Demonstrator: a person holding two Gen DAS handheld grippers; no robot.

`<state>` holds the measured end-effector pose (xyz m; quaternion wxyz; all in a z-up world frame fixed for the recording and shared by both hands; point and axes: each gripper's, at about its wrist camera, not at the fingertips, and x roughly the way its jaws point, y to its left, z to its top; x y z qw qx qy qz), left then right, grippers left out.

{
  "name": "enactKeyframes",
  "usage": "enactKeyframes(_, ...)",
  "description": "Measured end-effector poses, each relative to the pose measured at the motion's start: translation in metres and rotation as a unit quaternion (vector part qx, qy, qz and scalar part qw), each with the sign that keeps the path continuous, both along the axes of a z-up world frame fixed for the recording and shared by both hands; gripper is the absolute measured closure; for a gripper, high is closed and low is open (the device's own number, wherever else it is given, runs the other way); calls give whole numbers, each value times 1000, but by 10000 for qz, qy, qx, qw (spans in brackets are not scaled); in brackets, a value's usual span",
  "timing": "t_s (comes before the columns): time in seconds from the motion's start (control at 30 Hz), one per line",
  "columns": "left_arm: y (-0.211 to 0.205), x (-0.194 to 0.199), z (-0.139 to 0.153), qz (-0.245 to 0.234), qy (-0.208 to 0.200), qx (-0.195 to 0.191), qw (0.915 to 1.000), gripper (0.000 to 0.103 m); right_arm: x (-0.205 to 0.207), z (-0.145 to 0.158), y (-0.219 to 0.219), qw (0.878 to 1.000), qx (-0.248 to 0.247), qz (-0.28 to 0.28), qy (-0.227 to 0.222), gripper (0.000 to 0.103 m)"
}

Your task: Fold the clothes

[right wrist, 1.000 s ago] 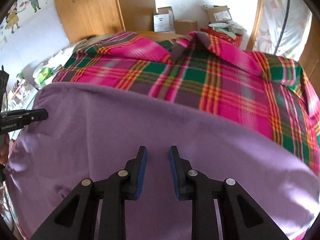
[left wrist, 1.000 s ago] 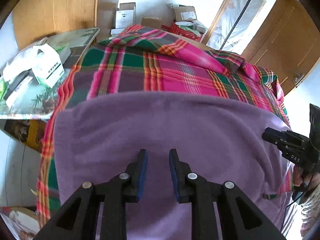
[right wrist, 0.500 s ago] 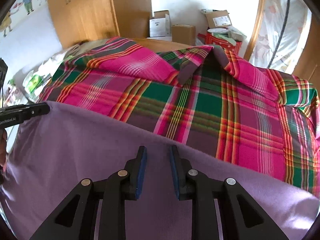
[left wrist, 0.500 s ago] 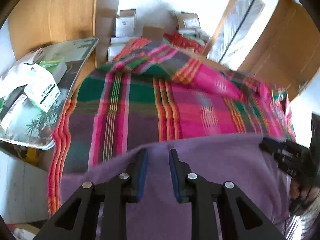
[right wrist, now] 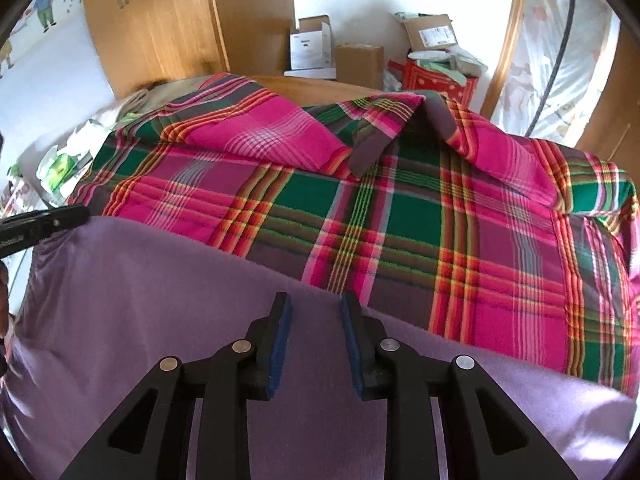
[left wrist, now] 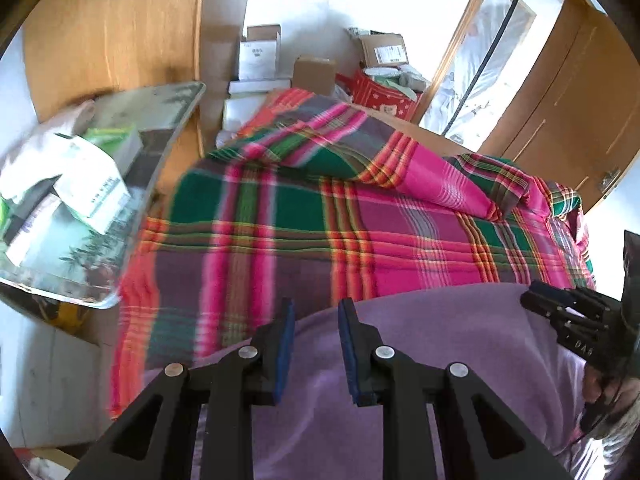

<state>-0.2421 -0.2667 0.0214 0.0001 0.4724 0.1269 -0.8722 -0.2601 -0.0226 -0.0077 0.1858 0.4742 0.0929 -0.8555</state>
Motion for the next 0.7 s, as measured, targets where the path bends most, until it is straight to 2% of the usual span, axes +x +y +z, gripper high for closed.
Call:
enactKeyframes(0.17, -21, 20, 12, 152, 34, -229, 9996, 80, 15, 17, -2, 9996, -68, 92, 254, 75)
enactKeyframes(0.3, -26, 30, 18, -25, 51, -426, 9991, 75, 22, 27, -10, 9989, -171, 280, 334, 73)
enactKeyframes(0.37, -24, 35, 19, -178, 91, -662, 9976, 75, 23, 27, -17, 9985, -162, 396, 354, 71)
enactKeyframes(0.5, -19, 33, 12, -437, -30, -971, 9943, 75, 21, 23, -31, 9977, -169, 574, 328, 60)
enactKeyframes(0.6, -12, 28, 5, -614, -53, -1413, 9880, 75, 17, 21, -43, 9965, -228, 753, 288, 58)
enactKeyframes(0.7, -7, 26, 0, -860, -60, -1528, 9845, 75, 13, 17, -57, 9953, -139, 931, 244, 57)
